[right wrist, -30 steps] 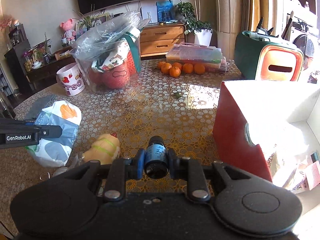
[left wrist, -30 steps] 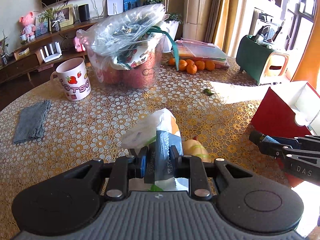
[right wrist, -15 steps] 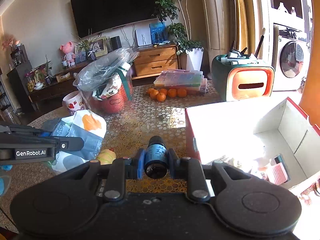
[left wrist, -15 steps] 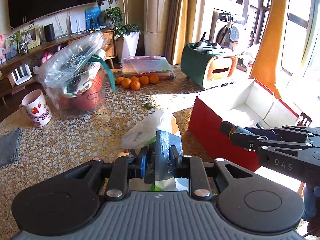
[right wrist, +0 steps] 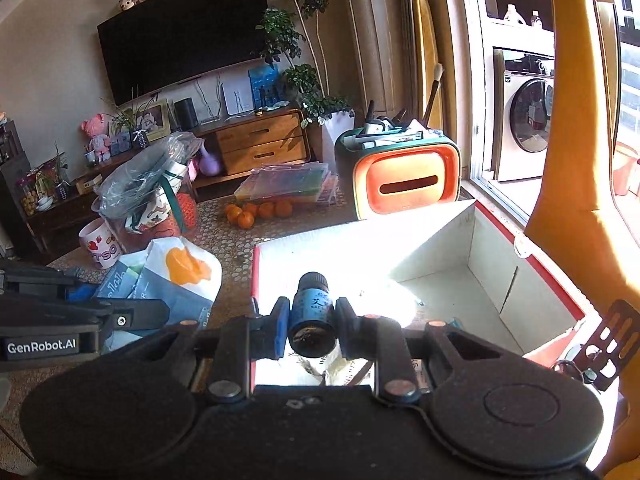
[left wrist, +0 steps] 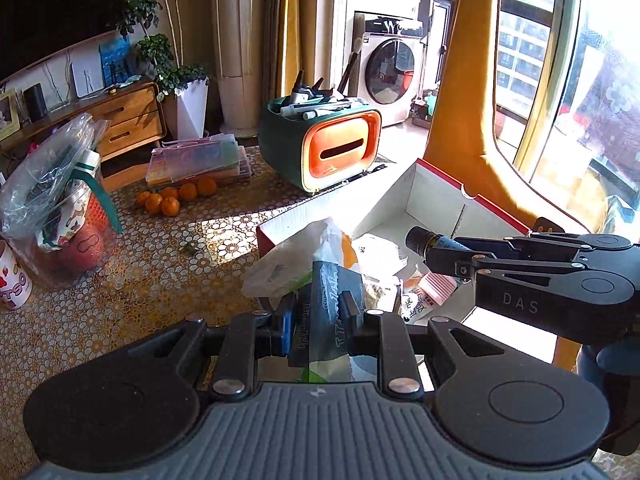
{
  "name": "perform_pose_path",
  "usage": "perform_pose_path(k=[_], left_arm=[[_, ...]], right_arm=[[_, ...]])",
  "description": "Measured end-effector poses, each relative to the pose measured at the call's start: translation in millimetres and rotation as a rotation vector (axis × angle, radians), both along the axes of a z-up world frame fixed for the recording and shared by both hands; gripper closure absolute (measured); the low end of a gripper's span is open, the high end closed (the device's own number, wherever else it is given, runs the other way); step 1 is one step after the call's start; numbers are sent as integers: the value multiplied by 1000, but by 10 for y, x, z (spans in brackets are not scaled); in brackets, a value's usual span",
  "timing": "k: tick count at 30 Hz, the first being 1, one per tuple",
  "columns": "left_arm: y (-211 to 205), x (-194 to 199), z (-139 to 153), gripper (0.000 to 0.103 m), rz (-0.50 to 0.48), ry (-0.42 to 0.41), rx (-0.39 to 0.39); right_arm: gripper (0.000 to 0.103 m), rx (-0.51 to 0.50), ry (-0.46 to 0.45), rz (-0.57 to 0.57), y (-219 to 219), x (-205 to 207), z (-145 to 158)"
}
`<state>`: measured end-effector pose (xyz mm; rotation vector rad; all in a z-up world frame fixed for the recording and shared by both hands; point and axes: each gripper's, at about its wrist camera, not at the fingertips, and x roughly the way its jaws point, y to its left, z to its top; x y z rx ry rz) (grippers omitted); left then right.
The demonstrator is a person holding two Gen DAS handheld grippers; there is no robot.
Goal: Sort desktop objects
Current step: 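Lift the tissue pack with the left tool while the right tool lifts the blue bottle toward the box, then lower both held items into the red box and open both tools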
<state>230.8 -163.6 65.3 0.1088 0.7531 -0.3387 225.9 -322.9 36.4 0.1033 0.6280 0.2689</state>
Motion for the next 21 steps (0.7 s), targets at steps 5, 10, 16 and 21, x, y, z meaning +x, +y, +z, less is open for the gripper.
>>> perform_pose_path(k=[5,10,16,21], left_arm=[[-339,123,5,82,-49,4,18],[-655,257,-112,82,-86,22,45],[-930,454,-316,82,-103,50,87],[-1065,621,-498,82,-103,90,108]], right_arm=[[80,-6,0,-45,-273,91,-15],[80,-10,12,-90,-504,203,-94],[80,-17,58,-121,-723,427,-278],[79,-31,97,-130,-813,652,-438]])
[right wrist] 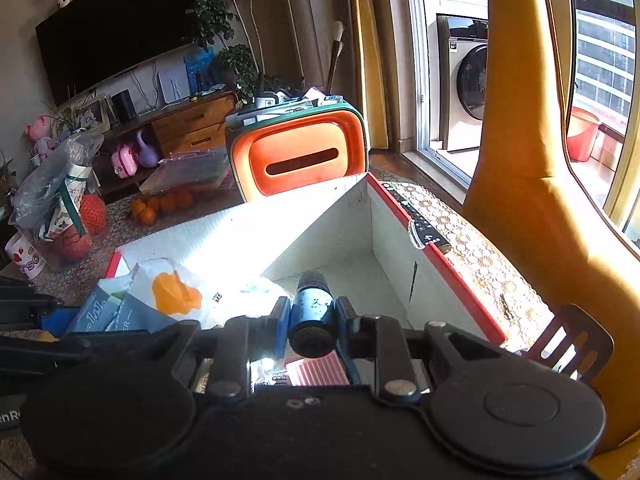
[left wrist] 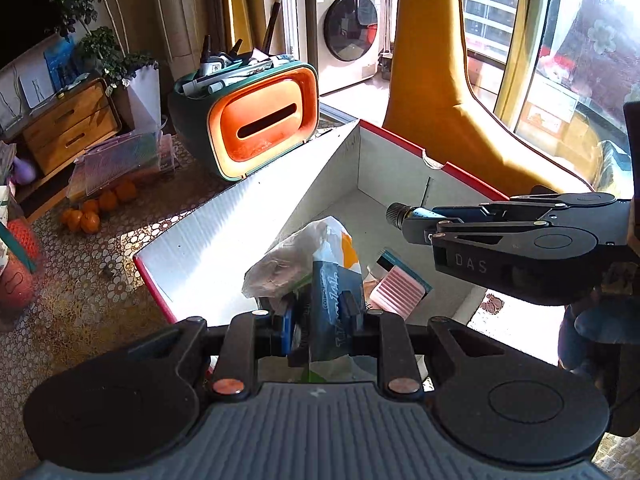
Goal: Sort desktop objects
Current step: 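Lower both held items into the red box and open both tools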
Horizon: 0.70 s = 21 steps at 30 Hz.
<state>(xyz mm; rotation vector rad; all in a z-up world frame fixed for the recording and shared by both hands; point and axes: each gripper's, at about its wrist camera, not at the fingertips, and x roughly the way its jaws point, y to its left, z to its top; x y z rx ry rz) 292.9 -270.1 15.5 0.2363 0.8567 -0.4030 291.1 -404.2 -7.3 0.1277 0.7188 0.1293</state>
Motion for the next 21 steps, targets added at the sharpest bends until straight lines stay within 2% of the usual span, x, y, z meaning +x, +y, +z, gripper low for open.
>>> perform_pose_path(k=[11,21], left_arm=[[-90,282,-332,82,12,71,48],[-94,355,-453,82,7,99,48]], right_arm=[[80,-53,95,-3,-7,355,-337],[79,-73,113,-6,-8,487,-394]])
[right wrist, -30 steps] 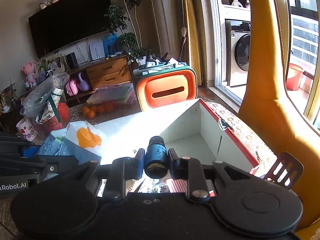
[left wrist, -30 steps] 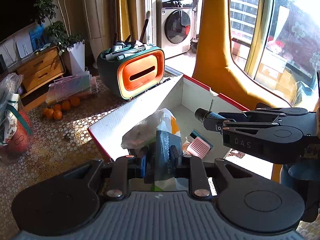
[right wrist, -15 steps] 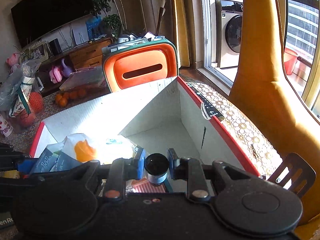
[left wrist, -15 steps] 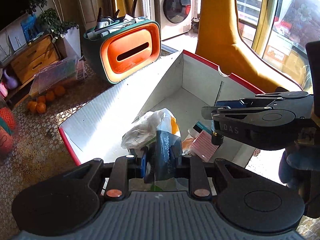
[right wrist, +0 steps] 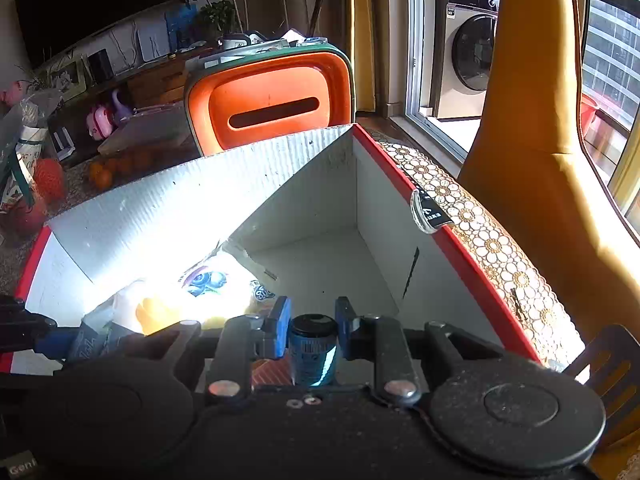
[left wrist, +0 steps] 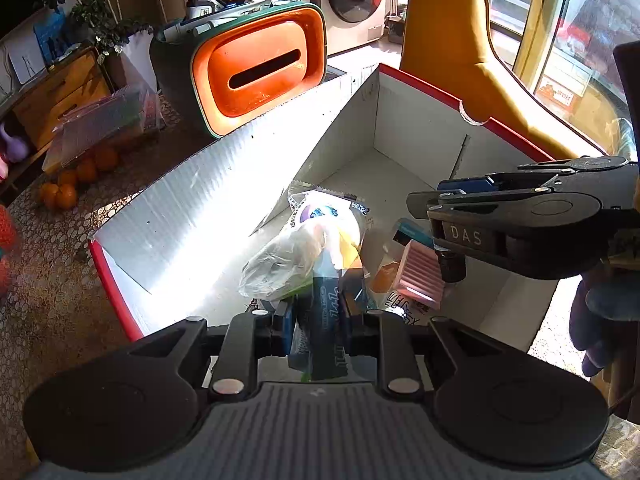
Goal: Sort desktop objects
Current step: 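Lower both held items into the red box and open both tools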
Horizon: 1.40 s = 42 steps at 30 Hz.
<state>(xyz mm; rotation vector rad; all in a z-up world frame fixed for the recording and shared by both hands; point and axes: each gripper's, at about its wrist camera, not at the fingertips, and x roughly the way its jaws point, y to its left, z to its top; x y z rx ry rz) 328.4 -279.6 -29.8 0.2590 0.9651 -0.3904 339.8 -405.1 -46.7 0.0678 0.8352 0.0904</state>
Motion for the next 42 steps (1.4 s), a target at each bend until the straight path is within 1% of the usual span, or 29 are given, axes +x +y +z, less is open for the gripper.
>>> perform_pose_path(k=[3,6,9,11,14,21,23,25,26,27,31,35,39,41,42], left_arm=[[17,-4,10,81,3,1,-13],[41,-18,22,79,4,1,-26],[78,-46,48,75,4,6,-43],[103,-79,66,74,4,7,-47],[152,-144,114,74,4,-1,-56],[304,-309,260,74,11,-18,-91],[354,-362,305,72,14,-27,-102],[410,-425,352,52,15,-43,-116],[434,-455,373,38,14,-55,-124],[470,-503,410,35,14,-76,-134],[553,-600,475,35,25,-82,-154],[642,-726,519,35,36,-97,-154],[741,-853,556,35,66,-106,-172],[782,-924,577,35,78,-113,-179],[805,-978,589,35,83,-121,-181]], right_arm=[[78,-6,-2,5,6,-37,10],[76,1,-2,1,-9,-69,25],[72,11,-1,1,-25,-107,46],[66,17,0,3,-26,-140,60],[61,19,-4,10,-20,-207,99],[56,44,-11,32,24,-395,232],[54,44,-18,40,48,-454,273],[52,44,-25,46,70,-509,315],[51,44,-29,49,82,-538,335],[51,48,-35,52,97,-571,361],[46,56,-51,63,143,-689,424],[40,58,-69,73,208,-813,488],[37,55,-89,87,268,-927,564],[31,57,-97,92,289,-984,595],[30,60,-104,92,299,-1027,613]])
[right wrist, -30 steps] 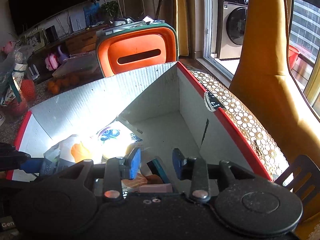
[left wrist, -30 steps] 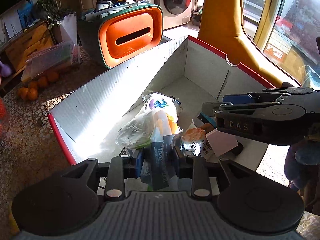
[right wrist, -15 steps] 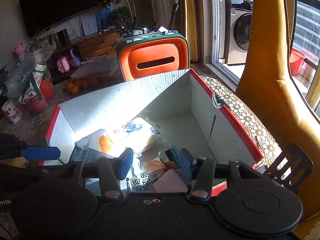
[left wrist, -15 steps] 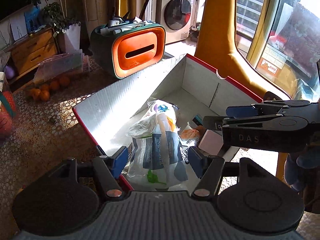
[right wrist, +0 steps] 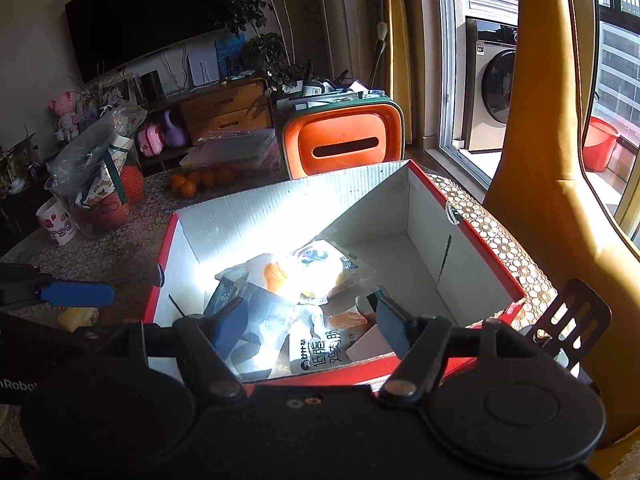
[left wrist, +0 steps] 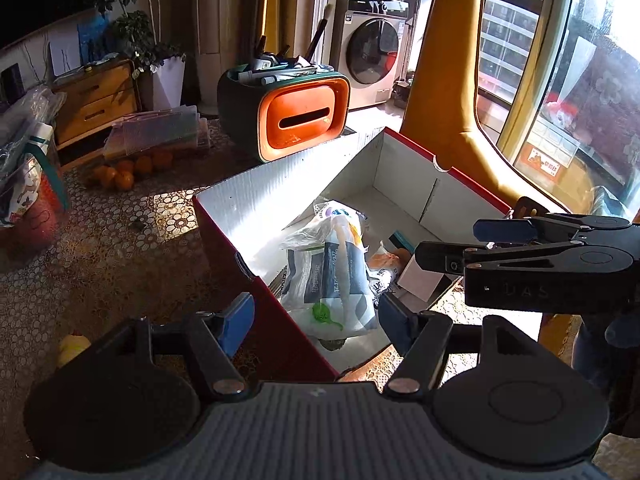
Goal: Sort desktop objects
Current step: 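Withdraw both open tools from the box back over the table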
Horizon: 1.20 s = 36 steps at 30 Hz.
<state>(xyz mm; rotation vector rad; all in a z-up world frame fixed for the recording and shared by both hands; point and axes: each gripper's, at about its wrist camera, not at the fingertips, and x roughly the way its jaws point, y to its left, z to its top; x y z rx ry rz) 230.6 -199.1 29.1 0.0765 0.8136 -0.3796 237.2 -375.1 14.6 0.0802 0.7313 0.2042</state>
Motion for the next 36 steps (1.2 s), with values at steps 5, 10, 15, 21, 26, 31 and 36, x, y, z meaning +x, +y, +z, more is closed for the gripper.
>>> perform_pose_path(k=[5,10,15,21,26,31,36], left_arm=[[80,-230,76,31,13,-33,-2],[174,-449,133,27,30,-52,-18],[288,-663,142,21,34,-64,-23],[568,-914,131,14,53,-84,-20],[884,-1080,84,4,82,-112,5],[1267,-1180,-18,4,118,-102,2],[1615,-1217,-144,4,154,-83,16]], right_arm=[[28,9,-19,6,49,-196,83],[23,8,-35,16,124,-383,161],[19,0,-55,33,235,-547,235],[15,6,-59,49,438,-656,291],[12,2,-61,78,681,-715,314],[11,6,-56,108,944,-748,301],[11,6,-40,138,1246,-716,250]])
